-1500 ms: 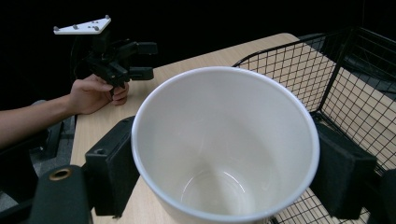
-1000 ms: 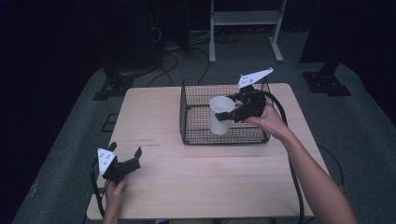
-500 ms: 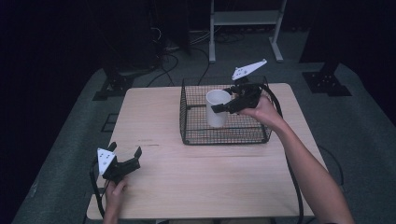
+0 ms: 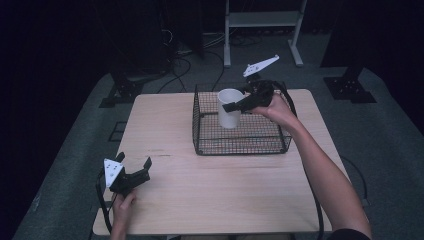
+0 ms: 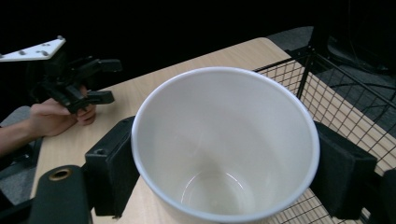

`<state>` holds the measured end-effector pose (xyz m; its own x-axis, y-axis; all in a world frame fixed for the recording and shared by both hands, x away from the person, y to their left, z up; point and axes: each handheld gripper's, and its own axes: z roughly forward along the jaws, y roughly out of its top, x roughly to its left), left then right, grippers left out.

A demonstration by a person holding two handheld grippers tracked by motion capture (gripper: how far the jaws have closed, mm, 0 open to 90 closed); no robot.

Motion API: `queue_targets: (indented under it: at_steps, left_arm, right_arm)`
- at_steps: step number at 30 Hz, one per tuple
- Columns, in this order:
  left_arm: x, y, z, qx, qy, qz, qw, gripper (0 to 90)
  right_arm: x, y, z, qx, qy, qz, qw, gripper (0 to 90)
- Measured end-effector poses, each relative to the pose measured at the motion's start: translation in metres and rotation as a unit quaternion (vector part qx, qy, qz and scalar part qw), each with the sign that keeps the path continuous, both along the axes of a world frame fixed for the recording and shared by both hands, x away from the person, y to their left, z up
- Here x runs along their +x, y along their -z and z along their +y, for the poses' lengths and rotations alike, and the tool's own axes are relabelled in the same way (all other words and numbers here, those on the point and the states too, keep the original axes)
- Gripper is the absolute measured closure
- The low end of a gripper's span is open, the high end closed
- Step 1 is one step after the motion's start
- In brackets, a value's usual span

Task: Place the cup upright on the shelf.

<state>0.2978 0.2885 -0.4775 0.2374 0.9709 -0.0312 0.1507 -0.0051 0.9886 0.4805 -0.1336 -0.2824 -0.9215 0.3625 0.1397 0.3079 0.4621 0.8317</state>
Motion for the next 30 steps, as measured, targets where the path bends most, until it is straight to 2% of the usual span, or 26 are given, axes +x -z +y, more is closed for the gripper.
queue_targets:
  at_steps: [11,20,30]
  left_arm:
    - [0.0,0.0,0.0,-0.003,0.0,-0.001,1.0,0.0]
    - [0.0,0.0,0.0,0.0,0.001,-0.001,1.0,0.0]
    - [0.0,0.0,0.0,-0.001,0.001,-0.001,1.0,0.0]
  right_arm:
    - [0.022,0.006,0.006,-0.006,0.009,0.011,0.9999,19.1]
    - [0.038,0.021,0.004,-0.005,0.019,0.028,0.9994,19.1]
    - [0.048,0.032,0.004,0.001,0.025,0.041,0.9988,19.1]
